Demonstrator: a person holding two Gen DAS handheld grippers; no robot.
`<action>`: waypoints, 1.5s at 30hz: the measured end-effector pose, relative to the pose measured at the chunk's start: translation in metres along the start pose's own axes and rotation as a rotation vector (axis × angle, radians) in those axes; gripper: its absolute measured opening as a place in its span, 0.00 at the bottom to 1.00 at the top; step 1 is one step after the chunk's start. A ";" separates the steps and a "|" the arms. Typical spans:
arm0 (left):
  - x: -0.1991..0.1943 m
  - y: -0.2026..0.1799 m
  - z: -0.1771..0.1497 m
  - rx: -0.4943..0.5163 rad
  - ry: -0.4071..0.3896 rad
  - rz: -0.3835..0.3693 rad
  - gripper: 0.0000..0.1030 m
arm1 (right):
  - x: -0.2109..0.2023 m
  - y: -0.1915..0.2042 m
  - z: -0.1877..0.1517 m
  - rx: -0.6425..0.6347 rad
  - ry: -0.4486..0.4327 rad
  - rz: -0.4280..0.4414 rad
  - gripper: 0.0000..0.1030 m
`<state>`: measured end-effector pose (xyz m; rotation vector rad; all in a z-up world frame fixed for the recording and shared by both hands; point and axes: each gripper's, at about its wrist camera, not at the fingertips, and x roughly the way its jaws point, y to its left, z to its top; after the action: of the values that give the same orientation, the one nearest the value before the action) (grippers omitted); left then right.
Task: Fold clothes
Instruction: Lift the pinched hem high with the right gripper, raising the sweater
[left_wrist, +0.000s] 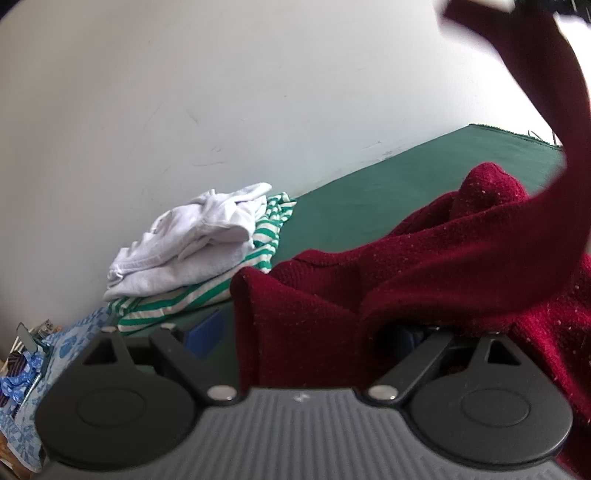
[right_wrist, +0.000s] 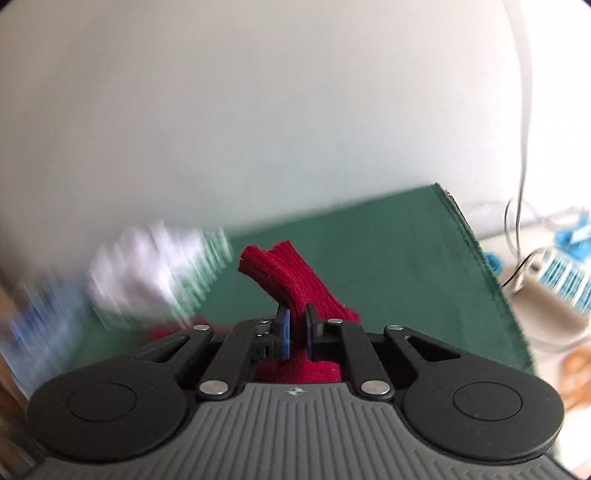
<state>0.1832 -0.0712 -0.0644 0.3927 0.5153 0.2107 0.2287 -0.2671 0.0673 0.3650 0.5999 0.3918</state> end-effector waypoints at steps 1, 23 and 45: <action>0.000 0.000 0.000 0.002 -0.002 -0.001 0.88 | -0.010 -0.004 0.007 0.083 -0.036 0.041 0.08; -0.083 -0.071 0.040 0.083 -0.196 -0.398 0.09 | -0.044 0.076 0.049 0.076 -0.102 0.335 0.07; 0.009 -0.040 0.046 0.307 -0.253 -0.546 0.45 | -0.189 0.063 -0.058 0.098 -0.490 0.140 0.06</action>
<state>0.2188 -0.1192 -0.0480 0.5528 0.3874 -0.4460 0.0353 -0.2857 0.1397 0.5770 0.1151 0.3897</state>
